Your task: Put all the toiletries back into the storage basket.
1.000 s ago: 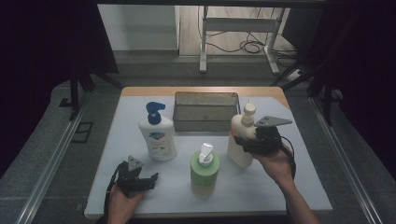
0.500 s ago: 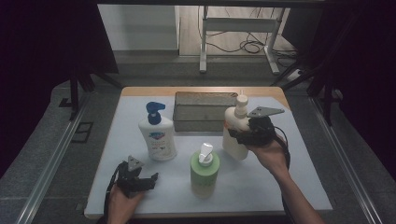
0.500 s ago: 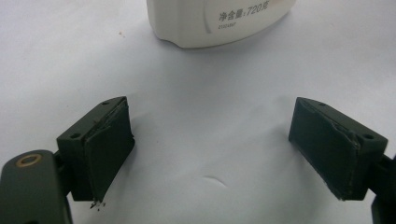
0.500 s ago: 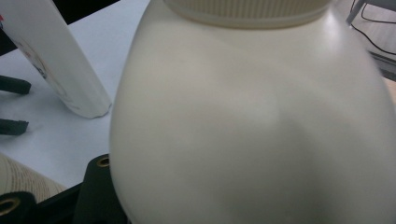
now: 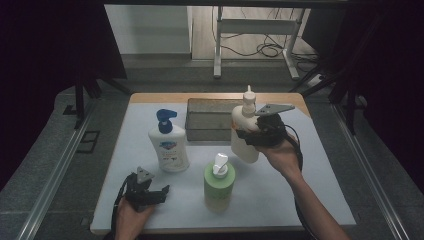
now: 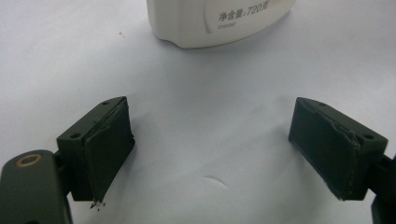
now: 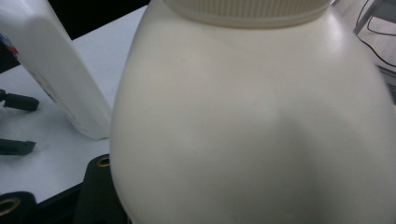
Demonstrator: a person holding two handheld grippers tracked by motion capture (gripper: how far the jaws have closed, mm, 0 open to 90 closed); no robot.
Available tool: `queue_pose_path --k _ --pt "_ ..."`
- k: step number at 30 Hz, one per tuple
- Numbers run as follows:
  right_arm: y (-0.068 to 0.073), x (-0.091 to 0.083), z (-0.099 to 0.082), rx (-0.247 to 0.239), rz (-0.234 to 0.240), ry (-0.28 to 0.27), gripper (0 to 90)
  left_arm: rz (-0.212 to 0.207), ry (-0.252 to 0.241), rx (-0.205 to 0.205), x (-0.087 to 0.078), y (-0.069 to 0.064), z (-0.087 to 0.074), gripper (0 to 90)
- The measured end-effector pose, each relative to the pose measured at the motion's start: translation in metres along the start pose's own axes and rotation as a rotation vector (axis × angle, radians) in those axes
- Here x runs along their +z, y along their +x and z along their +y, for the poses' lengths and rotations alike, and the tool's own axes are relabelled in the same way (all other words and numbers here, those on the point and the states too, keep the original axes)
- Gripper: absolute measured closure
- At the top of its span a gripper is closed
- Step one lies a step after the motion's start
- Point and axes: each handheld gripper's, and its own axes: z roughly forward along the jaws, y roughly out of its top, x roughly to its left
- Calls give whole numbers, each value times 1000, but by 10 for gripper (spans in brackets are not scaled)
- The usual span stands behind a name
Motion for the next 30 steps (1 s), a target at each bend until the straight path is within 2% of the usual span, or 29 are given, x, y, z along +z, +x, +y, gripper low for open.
queue_pose_path --k 12,20,30 --pt "5 15 26 -1 26 -13 399 0 1 2 0 0 0 130" --pt "9 24 43 -14 20 -28 400 1 1 2 0 0 0 130" --pt "6 40 58 -10 3 -39 400 0 1 2 0 0 0 130"
